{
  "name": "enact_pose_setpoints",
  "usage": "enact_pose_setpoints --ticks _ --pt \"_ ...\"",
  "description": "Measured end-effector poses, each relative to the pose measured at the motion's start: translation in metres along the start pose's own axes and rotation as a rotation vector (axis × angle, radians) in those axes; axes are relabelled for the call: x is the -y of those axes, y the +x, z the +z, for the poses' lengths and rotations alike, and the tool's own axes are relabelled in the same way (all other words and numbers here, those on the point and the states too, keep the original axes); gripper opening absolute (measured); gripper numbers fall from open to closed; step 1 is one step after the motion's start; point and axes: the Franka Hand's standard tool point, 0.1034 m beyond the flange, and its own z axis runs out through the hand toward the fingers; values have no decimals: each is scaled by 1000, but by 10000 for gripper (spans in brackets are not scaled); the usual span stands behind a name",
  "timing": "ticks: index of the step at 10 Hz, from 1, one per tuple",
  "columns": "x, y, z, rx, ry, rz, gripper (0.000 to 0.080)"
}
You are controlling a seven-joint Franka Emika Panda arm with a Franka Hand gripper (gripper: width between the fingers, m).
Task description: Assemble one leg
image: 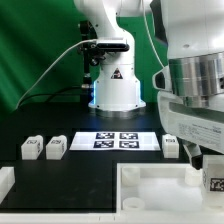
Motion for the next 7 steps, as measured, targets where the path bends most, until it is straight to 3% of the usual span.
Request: enact_pose_setpoints --ticks 2,3,4,6,7 --pt "-1 1 0 -2 -2 -231 648" --pt "-1 0 0 -9 -21 -368 648" --pt "2 -4 -3 -35 -72 -567 649" --pt "6 -6 -6 -43 -92 -912 649" --pt "6 -6 -5 -42 -88 -879 649"
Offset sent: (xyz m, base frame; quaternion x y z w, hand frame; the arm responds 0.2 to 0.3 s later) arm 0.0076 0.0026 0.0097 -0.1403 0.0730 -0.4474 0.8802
